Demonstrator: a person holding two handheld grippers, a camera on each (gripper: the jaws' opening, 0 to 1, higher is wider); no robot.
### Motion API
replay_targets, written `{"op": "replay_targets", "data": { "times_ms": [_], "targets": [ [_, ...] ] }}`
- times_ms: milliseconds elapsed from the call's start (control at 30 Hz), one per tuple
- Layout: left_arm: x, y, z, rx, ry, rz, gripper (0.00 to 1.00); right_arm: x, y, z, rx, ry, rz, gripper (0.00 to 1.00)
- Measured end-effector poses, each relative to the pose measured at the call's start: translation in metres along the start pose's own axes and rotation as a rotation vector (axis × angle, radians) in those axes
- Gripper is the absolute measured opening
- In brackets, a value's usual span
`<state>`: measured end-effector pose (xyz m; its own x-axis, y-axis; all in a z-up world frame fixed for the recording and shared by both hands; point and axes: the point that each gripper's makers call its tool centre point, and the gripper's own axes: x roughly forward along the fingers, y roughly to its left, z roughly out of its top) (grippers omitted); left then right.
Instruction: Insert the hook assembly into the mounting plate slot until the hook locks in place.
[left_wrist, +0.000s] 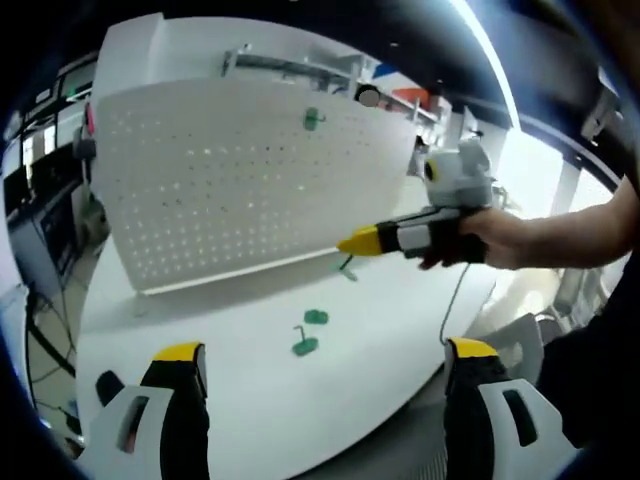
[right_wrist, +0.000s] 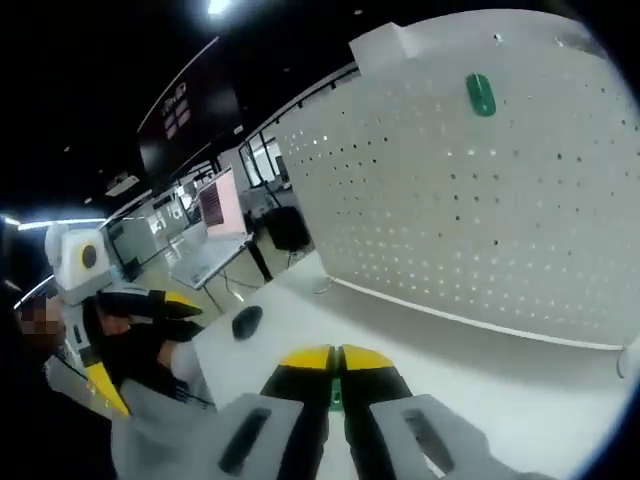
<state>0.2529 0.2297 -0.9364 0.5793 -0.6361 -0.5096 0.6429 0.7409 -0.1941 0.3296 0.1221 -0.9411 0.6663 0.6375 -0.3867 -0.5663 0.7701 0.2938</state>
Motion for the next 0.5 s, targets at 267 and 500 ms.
{"op": "replay_targets", "data": {
  "times_ms": [267,500],
  "targets": [
    [0.002,-0.002,0.014,-0.027,-0.034,-0.007,1.0,-0.016,0.026,0.022,0.059,-0.115,0.004,0.0],
    [0.011,-0.013,0.026,-0.049,-0.067,-0.04,0.97,-0.013,0.04,0.014,0.164,-0.155,0.018,0.0]
  ]
}}
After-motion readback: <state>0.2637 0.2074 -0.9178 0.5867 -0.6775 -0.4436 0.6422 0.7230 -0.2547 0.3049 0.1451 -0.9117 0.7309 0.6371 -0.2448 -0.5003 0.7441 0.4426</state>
